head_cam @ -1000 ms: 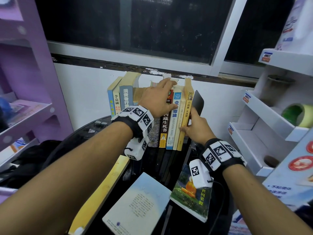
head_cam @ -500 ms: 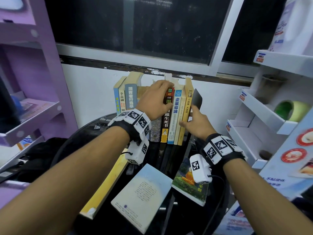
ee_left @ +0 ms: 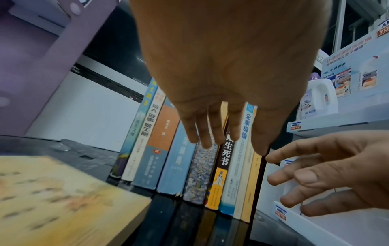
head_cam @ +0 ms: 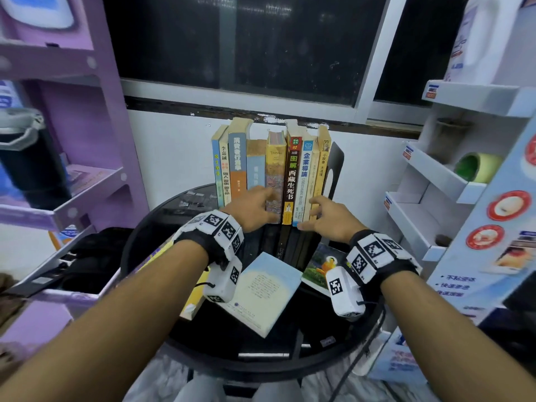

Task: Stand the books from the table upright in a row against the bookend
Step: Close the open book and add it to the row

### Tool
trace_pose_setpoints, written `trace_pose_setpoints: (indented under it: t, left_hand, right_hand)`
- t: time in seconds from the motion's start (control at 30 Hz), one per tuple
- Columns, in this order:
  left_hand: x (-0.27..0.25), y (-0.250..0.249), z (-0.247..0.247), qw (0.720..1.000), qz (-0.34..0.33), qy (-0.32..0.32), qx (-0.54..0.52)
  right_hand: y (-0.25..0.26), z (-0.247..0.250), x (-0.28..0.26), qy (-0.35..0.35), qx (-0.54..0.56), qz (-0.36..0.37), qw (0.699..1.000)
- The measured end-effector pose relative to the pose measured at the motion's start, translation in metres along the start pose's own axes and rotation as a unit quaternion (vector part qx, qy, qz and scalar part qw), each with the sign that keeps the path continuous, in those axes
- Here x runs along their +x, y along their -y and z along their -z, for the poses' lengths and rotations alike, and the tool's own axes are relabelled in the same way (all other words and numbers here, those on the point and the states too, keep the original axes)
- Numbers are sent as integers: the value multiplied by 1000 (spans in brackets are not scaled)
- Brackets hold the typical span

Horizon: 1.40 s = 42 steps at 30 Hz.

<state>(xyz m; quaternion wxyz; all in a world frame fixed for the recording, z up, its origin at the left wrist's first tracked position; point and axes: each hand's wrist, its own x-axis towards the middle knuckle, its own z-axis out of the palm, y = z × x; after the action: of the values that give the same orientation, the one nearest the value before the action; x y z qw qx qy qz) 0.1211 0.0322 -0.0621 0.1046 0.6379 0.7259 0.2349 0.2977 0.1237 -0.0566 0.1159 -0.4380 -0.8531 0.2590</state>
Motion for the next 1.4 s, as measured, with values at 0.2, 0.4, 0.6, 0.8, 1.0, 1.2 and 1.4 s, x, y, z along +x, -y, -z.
trace_pose_setpoints:
  t: [0.2, 0.4, 0.6, 0.8, 1.0, 1.2, 1.4]
  left_hand:
    - [-27, 6, -15, 992, 45, 121, 8]
    - [-44, 11, -25, 978, 86, 188, 25]
    - [-48, 9, -34, 963, 95, 238, 85]
    - [-48, 10, -39, 967, 102, 222, 75]
    - [-46, 13, -40, 973, 116, 197, 20]
    - [-48, 17, -36, 979, 114, 151, -76]
    - [-48, 14, -28, 972, 107, 108, -181]
  right_hand:
    - [6, -19, -23, 81, -29, -9, 996]
    - [8, -40, -37, 129, -96, -6, 987]
    - [15, -55, -36, 164, -192, -8, 968]
    - [12, -69, -29, 164, -244, -35, 955]
    - [9, -71, -26, 148, -247, -43, 957]
    - [10, -66, -32, 113, -183, -15, 977]
    - [13, -59, -30, 62, -106, -5, 992]
